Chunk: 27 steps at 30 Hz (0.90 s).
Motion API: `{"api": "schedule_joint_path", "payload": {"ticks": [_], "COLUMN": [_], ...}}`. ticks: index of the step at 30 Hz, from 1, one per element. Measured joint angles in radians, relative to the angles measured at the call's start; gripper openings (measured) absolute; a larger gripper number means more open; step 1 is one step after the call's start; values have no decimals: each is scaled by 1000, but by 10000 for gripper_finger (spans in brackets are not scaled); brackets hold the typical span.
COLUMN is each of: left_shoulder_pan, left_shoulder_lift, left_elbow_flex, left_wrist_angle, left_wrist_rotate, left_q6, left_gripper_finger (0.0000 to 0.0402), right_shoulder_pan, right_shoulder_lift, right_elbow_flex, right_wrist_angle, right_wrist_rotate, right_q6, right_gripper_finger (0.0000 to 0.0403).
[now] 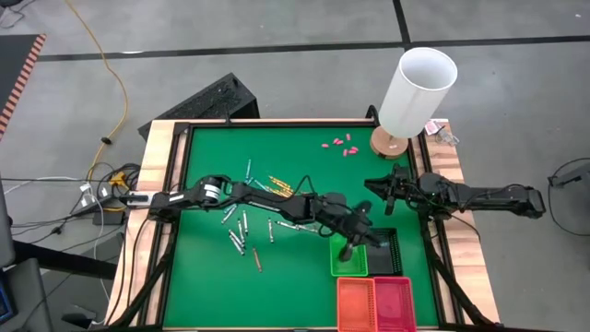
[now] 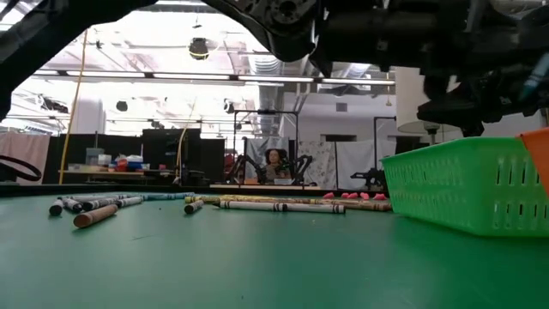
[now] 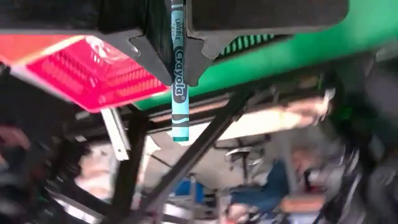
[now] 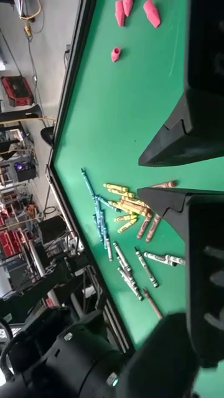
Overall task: Sort crayons
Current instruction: Put the blue crayon into the black bin
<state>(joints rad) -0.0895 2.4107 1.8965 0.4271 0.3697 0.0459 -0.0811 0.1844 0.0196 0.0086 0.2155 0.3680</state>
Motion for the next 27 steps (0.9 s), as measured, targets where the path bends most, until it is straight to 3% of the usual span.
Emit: {"api": "schedule_joint_path", "payload": {"ticks": [4, 8, 12, 17, 21, 27], "left_shoulder_pan": [-3, -8, -7, 13, 13, 11], "left_shoulder_lift": [-1, 10, 47, 125, 178, 180], "left_elbow_flex": [0, 3, 43, 201, 315, 314], "left_wrist_angle": [-19, -38, -31, -117, -290, -326], "left_wrist_rotate": [43, 10, -55, -53, -64, -51], "left_q6": [242, 364, 318, 262, 325, 419], "left_gripper_finger": [0, 0, 0, 0, 0, 0], "right_shoulder_pan": [0, 0, 0, 0, 1, 2], "right_shoulder_lift": [0, 0, 2, 13, 21, 27], "right_elbow_flex": [0, 0, 0, 0, 0, 0], "right_wrist_angle": [0, 0, 0, -1, -1, -1], "right_wrist_rotate": [-1, -1, 0, -1, -3, -7], "right_q6": [-2, -2, -3, -2, -2, -10], "right_gripper_finger": [68, 68, 68, 68, 68, 68]}}
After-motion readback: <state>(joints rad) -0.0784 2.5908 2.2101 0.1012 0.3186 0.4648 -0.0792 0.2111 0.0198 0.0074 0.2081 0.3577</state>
